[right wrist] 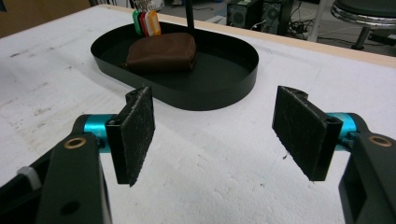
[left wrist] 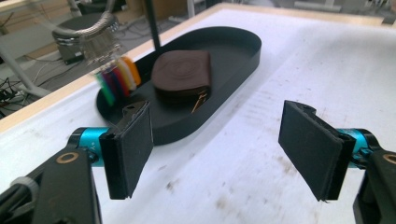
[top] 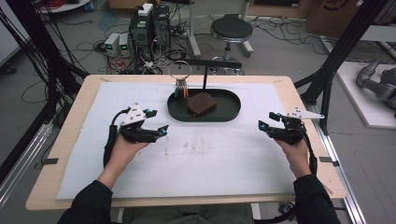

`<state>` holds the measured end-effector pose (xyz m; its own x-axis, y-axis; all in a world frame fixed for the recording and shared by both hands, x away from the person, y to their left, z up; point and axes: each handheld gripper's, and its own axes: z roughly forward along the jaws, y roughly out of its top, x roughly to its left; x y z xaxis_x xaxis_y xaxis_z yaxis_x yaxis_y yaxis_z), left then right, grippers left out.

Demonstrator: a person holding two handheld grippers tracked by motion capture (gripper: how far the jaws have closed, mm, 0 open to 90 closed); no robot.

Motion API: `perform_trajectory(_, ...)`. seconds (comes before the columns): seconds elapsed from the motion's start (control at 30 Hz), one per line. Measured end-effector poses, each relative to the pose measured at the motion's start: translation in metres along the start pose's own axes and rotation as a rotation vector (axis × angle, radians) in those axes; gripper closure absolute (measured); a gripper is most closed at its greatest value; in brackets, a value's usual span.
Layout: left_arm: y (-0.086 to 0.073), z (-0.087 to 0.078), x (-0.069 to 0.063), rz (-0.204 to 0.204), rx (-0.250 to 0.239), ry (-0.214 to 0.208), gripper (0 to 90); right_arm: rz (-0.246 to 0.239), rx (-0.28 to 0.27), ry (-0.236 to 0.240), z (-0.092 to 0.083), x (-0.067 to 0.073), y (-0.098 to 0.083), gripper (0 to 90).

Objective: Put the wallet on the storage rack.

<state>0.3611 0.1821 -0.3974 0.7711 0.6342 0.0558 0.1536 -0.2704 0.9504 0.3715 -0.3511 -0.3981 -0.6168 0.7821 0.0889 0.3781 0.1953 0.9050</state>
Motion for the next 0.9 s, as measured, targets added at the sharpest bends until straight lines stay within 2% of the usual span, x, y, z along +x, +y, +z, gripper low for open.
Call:
perform_trajectory(0.2, -0.016, -0.028, 0.014, -0.019, -0.084, 0.019, 26.1, 0.007, 0.003, 0.000, -0.001, 0.001, -0.001, 30.1)
perform_trajectory(0.33, -0.027, -0.040, 0.020, -0.029, -0.108, 0.034, 26.1, 0.005, 0.009, 0.000, -0.001, 0.001, -0.003, 29.3)
perform_trajectory(0.43, -0.036, -0.043, 0.023, -0.035, -0.104, 0.038, 26.1, 0.002, 0.011, 0.004, 0.000, 0.001, -0.003, 28.5)
perform_trajectory(0.5, -0.039, -0.042, 0.023, -0.048, -0.091, 0.025, 26.1, -0.003, 0.019, 0.007, 0.002, 0.001, -0.004, 27.6)
perform_trajectory(0.63, -0.038, -0.038, 0.019, -0.025, -0.060, 0.015, 26.1, -0.017, 0.033, 0.007, 0.004, 0.003, -0.005, 26.3)
perform_trajectory(0.77, -0.038, -0.032, 0.016, -0.059, -0.031, 0.009, 26.1, -0.031, 0.049, 0.008, 0.007, 0.006, -0.006, 25.6)
perform_trajectory(0.9, -0.037, -0.029, 0.015, -0.067, -0.029, 0.018, 26.0, -0.041, 0.054, 0.014, 0.007, 0.008, -0.007, 25.3)
